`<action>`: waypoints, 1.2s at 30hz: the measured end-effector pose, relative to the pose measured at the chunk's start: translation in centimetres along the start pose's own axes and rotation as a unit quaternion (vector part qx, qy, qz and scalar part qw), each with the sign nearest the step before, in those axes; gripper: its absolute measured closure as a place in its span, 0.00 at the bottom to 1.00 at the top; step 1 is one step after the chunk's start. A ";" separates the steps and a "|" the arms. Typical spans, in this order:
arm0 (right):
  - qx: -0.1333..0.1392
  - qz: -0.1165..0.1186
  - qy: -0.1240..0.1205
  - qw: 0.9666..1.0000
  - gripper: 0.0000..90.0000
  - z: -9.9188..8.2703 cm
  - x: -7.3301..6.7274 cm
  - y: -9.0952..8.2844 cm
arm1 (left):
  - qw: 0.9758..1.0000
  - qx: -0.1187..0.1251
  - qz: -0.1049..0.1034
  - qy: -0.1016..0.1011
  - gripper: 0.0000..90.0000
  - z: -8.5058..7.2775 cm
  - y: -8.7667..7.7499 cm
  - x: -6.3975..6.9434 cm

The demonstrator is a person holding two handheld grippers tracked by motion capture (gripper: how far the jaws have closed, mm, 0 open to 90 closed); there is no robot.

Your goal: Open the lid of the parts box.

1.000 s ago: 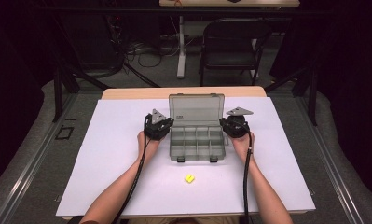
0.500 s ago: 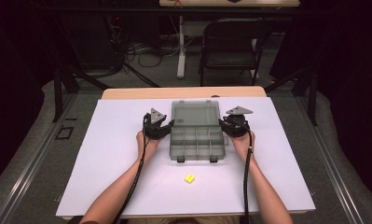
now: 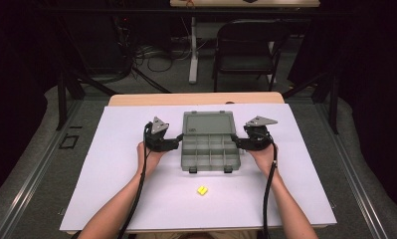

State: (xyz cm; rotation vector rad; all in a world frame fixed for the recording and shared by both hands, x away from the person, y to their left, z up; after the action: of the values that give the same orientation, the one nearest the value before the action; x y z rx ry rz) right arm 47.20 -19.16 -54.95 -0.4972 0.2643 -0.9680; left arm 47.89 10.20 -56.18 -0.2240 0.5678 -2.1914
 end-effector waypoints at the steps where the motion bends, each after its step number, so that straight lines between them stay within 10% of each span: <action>1: -0.002 0.005 0.000 1.000 0.32 -0.1 -0.1 -0.2 | 1.000 -0.001 -0.002 0.001 0.26 -0.1 -0.2 0.1; 36: -0.001 0.043 -0.035 0.998 0.06 -4.7 -4.9 -6.6 | 0.998 -0.045 -0.032 0.019 0.06 -3.9 -6.8 3.0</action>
State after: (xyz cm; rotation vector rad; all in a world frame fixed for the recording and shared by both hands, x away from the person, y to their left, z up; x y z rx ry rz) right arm 37.75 -19.46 -55.56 -0.5178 0.2215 -0.8651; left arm 39.91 12.81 -56.48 -0.2518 0.6889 -2.2377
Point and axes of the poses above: each handheld gripper's, and its own axes: y roughly forward along the jaws, z roughly out of its top, x roughly to its right, the point moved 6 cm from there along y, roughly forward along the jaws, and after that the axes turned 1 degree about x, right-handed, at the moved point
